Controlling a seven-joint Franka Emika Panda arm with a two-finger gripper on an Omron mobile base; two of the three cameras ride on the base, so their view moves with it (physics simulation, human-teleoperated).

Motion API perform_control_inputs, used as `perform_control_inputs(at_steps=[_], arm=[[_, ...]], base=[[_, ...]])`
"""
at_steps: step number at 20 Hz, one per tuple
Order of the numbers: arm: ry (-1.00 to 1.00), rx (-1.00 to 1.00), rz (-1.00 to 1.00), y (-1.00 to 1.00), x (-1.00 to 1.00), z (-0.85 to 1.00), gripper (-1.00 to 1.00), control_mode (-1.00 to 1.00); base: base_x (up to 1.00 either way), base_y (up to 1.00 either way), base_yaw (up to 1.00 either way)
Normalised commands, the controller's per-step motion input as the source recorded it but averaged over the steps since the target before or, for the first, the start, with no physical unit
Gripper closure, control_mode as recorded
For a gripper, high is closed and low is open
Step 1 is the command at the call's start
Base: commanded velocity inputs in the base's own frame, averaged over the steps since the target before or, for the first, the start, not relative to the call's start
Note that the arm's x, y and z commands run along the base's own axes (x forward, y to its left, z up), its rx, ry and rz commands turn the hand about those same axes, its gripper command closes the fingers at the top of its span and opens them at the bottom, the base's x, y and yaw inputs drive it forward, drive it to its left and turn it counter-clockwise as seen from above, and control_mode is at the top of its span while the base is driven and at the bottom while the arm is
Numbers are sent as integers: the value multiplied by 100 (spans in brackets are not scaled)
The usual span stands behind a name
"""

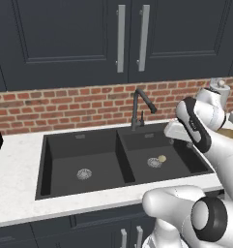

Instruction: Pick the garlic from the sink and place it in the bowl. Then pick the bowl and place it in the microwave. Then close the microwave door and press the start button.

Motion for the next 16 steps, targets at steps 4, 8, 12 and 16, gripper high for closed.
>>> perform_control_inputs(at_steps=[4,8,12,16], arm=[[0,0,0,0,35,-20,-100,-100],[0,0,1,0,32,-35,-100,-100],[0,0,0,-10,26,-54,-100,-100],[0,1,0,-31,25,-54,-100,-100]], base=[[0,0,0],[0,0,0],[0,0,0],[0,0,0]])
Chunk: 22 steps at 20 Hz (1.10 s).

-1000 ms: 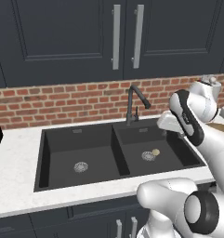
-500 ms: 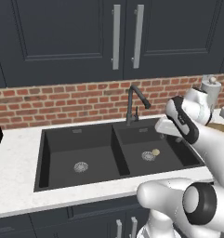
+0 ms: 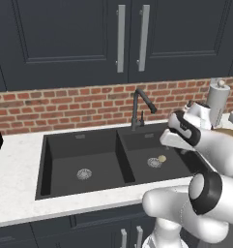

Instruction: Pick the garlic from the sink and place it in the bowl. Then pick the bowl and place it in the microwave. Then close the microwave door and press the start button.

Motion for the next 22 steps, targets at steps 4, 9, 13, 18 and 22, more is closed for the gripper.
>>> perform_control_inputs(at_steps=[4,9,13,18,22], arm=[[0,2,0,-31,31,-46,-100,-100],[4,1,-1,-18,37,-40,-100,-100],[4,2,-7,0,43,-32,-100,-100],[0,4,-7,-6,33,-39,-100,-100],[0,3,-8,-10,38,-42,-100,-100]], base=[[0,0,0],[0,0,0],[0,0,0],[0,0,0],[0,0,0]])
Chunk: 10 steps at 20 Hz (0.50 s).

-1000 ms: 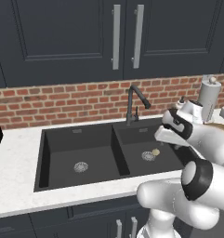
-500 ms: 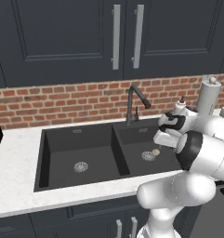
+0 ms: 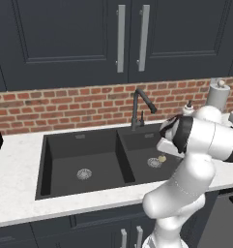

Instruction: Pick the garlic from the sink and place it in the bowl. Then pick the bowl and place it in the microwave. Then close the microwave door and press the start button.

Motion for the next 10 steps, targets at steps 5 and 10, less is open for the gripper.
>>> perform_control_inputs(at_steps=[5,10], arm=[[0,0,-8,0,34,-28,-100,-100],[0,0,-3,-9,27,-18,-100,-100]], base=[[0,0,0],[0,0,0]])
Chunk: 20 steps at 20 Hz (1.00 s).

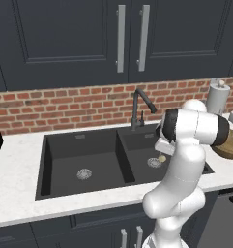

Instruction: Pick the garlic from the sink and place it in the bowl. Then pick the bowl and place it in the microwave. Then close the microwave door and press the start button.

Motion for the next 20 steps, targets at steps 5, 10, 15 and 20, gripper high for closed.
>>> perform_control_inputs(at_steps=[5,10,15,20], arm=[[0,0,-1,-11,33,-17,-100,-100],[0,0,-1,-10,32,-27,-100,-100],[0,0,0,-11,19,-35,-100,-100],[1,0,-1,-10,26,-33,-100,-100]], base=[[0,0,0],[0,0,0],[0,0,0],[0,0,0]])
